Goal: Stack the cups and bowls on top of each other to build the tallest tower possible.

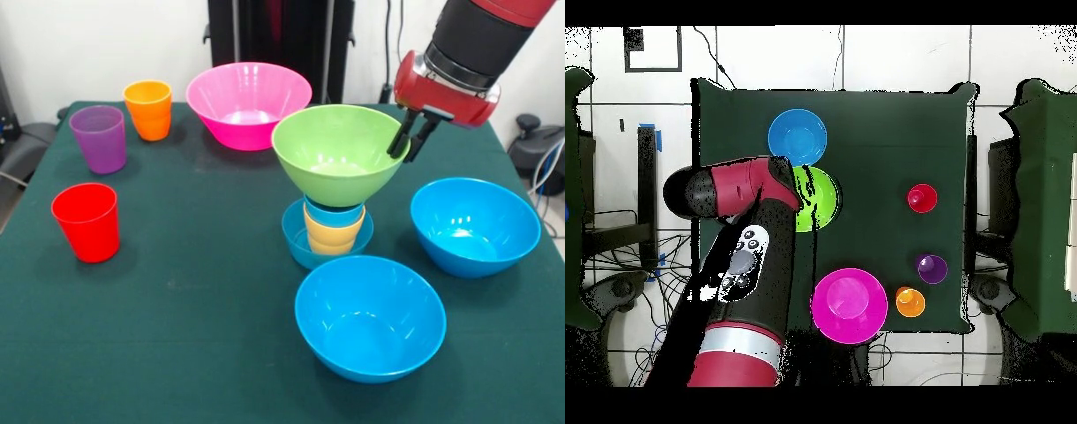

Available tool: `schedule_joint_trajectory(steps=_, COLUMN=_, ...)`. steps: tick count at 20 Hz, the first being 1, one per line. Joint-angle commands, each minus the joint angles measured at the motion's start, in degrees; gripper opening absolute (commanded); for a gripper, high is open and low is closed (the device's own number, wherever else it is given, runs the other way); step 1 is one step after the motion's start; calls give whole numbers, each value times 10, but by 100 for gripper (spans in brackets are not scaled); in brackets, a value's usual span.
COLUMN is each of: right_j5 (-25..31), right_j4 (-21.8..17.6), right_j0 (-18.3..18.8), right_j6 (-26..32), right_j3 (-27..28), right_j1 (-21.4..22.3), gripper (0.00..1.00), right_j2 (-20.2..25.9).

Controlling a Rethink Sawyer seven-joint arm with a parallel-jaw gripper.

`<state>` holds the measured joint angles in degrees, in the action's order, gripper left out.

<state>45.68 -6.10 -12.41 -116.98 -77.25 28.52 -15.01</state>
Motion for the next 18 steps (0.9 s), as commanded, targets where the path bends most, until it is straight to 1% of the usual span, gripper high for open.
schedule_joint_trajectory(steps=1, right_j5=-19, right_j4=-44, right_j0=-5, right_j6=-20, right_j3=14, right_j1=-20, gripper=0, right_j2=22)
schedule_joint_trajectory(steps=18, right_j5=-32, right_j4=-54, right_j0=-5, right_j6=-17, right_j3=20, right_j1=-20, gripper=0, right_j2=25)
